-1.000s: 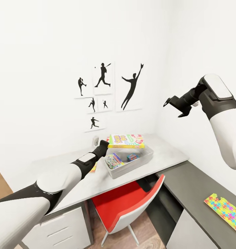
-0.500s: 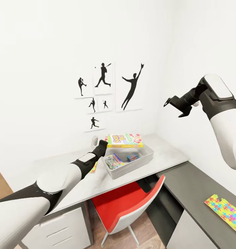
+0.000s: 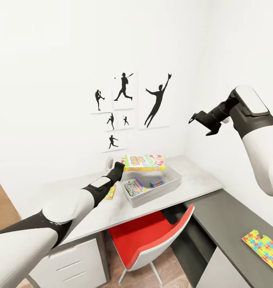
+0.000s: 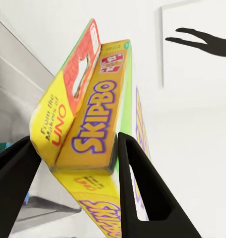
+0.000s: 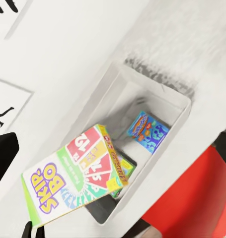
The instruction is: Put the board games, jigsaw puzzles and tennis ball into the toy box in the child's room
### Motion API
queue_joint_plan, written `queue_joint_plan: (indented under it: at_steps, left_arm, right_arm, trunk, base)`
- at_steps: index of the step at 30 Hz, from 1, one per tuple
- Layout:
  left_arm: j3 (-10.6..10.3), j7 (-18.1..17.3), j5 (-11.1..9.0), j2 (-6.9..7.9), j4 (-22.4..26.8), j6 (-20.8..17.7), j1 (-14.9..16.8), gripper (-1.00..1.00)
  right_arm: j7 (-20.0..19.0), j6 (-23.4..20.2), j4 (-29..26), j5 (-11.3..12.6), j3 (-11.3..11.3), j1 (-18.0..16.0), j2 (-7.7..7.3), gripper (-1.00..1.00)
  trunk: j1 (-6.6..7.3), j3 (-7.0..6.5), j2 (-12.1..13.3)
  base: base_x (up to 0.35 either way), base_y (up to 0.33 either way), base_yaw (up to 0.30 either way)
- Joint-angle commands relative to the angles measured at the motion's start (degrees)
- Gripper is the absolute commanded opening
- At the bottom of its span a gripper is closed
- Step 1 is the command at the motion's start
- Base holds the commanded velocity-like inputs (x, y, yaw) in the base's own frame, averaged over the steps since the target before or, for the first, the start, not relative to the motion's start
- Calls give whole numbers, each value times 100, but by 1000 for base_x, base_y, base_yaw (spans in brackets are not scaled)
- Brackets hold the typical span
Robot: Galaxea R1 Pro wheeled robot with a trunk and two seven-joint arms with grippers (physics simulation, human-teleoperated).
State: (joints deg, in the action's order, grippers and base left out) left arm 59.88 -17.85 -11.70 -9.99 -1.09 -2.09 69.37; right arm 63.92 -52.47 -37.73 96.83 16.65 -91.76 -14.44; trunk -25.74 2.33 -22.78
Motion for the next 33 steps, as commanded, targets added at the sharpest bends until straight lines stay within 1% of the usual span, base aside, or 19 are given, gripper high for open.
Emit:
queue_joint_plan:
  at_steps: [1,3,6,8,12,15,26,29,31,33]
  left_arm:
    - [-11,-15,-59,0,-5,-18,6,-100]
    - [-11,-7,-60,0,-5,31,6,-100]
    - [-7,54,-68,0,-8,297,6,-100]
    - [-7,185,-74,0,-13,425,6,-100]
    - [-10,402,-68,0,-20,494,6,-100]
    - [-17,501,-60,0,-22,472,6,-100]
    - [-28,536,-39,0,-31,426,6,-100]
    - [-39,526,-35,0,-31,293,6,-100]
    - [-45,517,-29,0,-31,120,6,-100]
    - [-51,504,-8,0,-31,26,6,-100]
  right_arm:
    - [42,-27,-6,47,32,-8,-10,100]
    - [42,-27,-6,47,32,-8,-8,100]
    - [42,-27,-6,47,32,-8,-9,100]
    - [42,-27,-6,47,32,-8,0,100]
    - [42,-27,-6,47,32,-8,4,100]
    - [42,-27,-6,47,33,-8,3,100]
    - [42,-27,-6,43,31,-8,20,100]
    - [42,-27,-6,41,32,-8,20,100]
    - [42,-27,-6,41,35,-8,19,100]
    - [42,-27,-7,40,38,-8,20,100]
  trunk:
    - [-4,14,-14]
    - [-4,14,-14]
    - [-4,14,-14]
    - [-4,14,-14]
    - [-4,14,-14]
    - [-4,14,-14]
    - [-4,14,-14]
    - [-4,14,-14]
    - [-4,14,-14]
    - [-4,14,-14]
  base:
    - [0,-1,99]
    - [0,0,57]
    - [0,0,22]
    - [0,0,7]
    - [0,0,3]
    - [0,0,0]
    - [0,0,0]
    - [0,0,0]
    - [0,0,0]
    - [0,0,0]
